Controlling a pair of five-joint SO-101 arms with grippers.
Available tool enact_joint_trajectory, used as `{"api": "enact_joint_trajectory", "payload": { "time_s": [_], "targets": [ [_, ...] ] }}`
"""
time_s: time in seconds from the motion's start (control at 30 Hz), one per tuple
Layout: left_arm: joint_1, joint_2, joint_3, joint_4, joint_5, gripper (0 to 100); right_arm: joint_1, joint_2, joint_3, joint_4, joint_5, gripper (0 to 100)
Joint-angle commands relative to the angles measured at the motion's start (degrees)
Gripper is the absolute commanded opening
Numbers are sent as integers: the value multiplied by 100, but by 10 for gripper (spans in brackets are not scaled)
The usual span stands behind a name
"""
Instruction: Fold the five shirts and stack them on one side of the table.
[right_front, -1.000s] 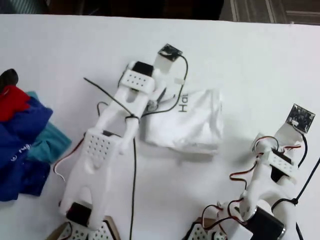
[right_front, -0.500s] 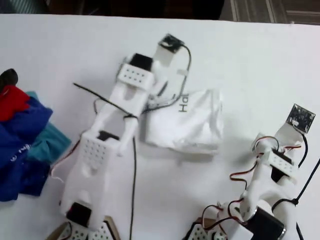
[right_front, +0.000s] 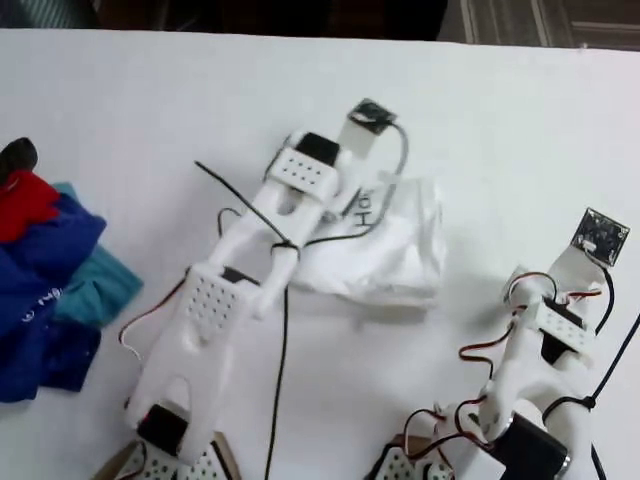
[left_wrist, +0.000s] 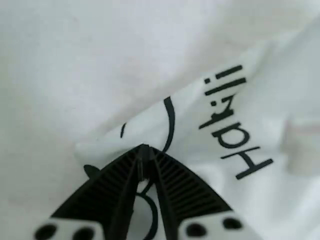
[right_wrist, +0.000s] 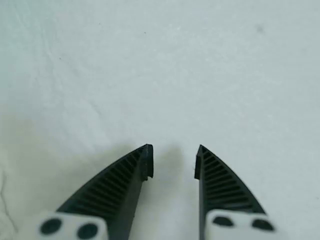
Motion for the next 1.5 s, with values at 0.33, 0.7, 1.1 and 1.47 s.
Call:
{"api": "enact_joint_trajectory", "payload": {
  "time_s": [0.33,0.7,1.1,1.47],
  "targets": [
    [-202,0,-1429,607,62,28,13,-277,-220,259,-35,137],
    [-800,44,-2519,1829,53,28,-2070,-207,-3701,4796,176,29],
    [-2233,-26,-2527,2303,70,28,-4646,-198,-3253,5305,879,20],
    [-2470,-26,-2527,2303,62,28,-3846,-198,-1275,3705,2013,20]
  ]
}}
